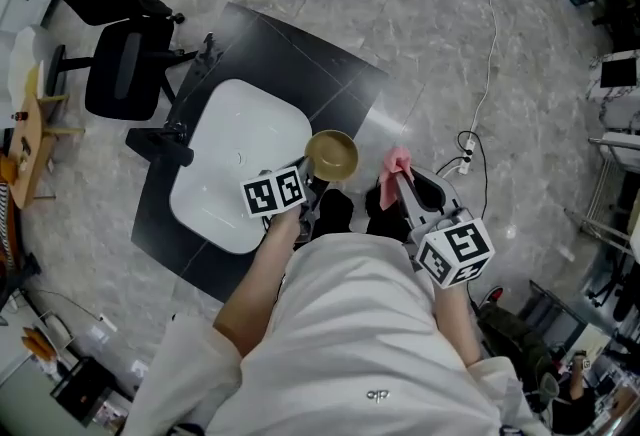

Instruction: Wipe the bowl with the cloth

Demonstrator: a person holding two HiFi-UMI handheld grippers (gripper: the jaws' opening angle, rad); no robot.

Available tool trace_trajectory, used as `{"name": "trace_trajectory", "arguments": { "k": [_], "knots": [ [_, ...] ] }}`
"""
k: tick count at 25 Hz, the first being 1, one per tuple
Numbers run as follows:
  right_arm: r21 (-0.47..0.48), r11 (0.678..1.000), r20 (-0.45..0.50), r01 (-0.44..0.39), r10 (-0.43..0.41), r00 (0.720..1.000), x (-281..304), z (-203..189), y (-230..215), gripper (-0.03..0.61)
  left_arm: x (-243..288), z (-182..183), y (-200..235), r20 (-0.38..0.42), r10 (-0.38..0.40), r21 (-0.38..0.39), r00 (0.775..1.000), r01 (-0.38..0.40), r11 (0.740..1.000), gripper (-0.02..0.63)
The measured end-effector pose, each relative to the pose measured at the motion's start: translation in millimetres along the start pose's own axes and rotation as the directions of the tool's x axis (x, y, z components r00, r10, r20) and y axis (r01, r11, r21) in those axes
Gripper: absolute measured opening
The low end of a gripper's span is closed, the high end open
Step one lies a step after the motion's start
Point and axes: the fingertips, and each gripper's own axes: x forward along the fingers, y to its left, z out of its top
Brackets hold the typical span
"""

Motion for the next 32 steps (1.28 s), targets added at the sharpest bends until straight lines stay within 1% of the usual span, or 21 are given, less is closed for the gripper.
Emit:
{"name": "trace_trajectory", "arguments": {
  "k": [2, 4, 6, 8, 10, 12, 16, 20, 23, 25, 28, 32],
  "knots": [
    [-0.036, 0.999, -0.009, -0.02, 0.02, 1.0, 8, 0, 9, 0.028, -12, 6, -9, 0.029, 0.009, 0.031, 1.0, -0.01, 0.999, 0.02],
    [-0.097, 0.994, -0.03, -0.059, 0.056, 0.998, 19, -2, 22, 0.028, -22, 12, -19, 0.061, 0.005, 0.047, 0.998, -0.008, 0.999, 0.02],
    [-0.158, 0.982, -0.064, -0.103, 0.094, 0.994, 32, -4, 36, 0.028, -30, 18, -27, 0.091, -0.001, 0.057, 0.996, -0.005, 0.998, 0.02],
    [-0.201, 0.97, -0.103, -0.138, 0.12, 0.987, 46, -7, 49, 0.028, -38, 24, -33, 0.118, -0.002, 0.079, 0.993, -0.008, 0.997, 0.02],
    [-0.233, 0.96, -0.147, -0.158, 0.126, 0.981, 60, -10, 59, 0.028, -47, 32, -40, 0.152, -0.003, 0.116, 0.988, -0.015, 0.993, 0.02],
    [-0.252, 0.955, -0.19, -0.157, 0.11, 0.976, 75, -14, 62, 0.028, -55, 41, -46, 0.183, -0.003, 0.152, 0.983, -0.025, 0.988, 0.02],
    [-0.259, 0.956, -0.249, -0.139, 0.073, 0.966, 96, -18, 60, 0.028, -65, 51, -57, 0.221, -0.008, 0.207, 0.975, -0.039, 0.978, 0.02],
    [-0.249, 0.962, -0.261, -0.114, 0.047, 0.964, 109, -13, 56, 0.028, -70, 57, -67, 0.247, -0.006, 0.28, 0.969, -0.066, 0.958, 0.02],
    [-0.194, 0.975, -0.259, -0.108, 0.055, 0.964, 114, -13, 53, 0.028, -71, 56, -74, 0.251, -0.013, 0.316, 0.968, -0.07, 0.946, 0.02],
    [-0.175, 0.979, -0.261, -0.101, 0.053, 0.964, 115, -13, 52, 0.028, -72, 54, -78, 0.25, -0.015, 0.336, 0.968, -0.072, 0.939, 0.02],
    [-0.172, 0.981, -0.26, -0.094, 0.047, 0.964, 117, -13, 52, 0.028, -72, 53, -84, 0.253, -0.022, 0.369, 0.967, -0.075, 0.926, 0.02],
    [-0.178, 0.981, -0.283, -0.084, 0.031, 0.959, 118, -19, 48, 0.028, -70, 46, -93, 0.247, -0.037, 0.396, 0.968, -0.066, 0.916, 0.021]
  ]
}}
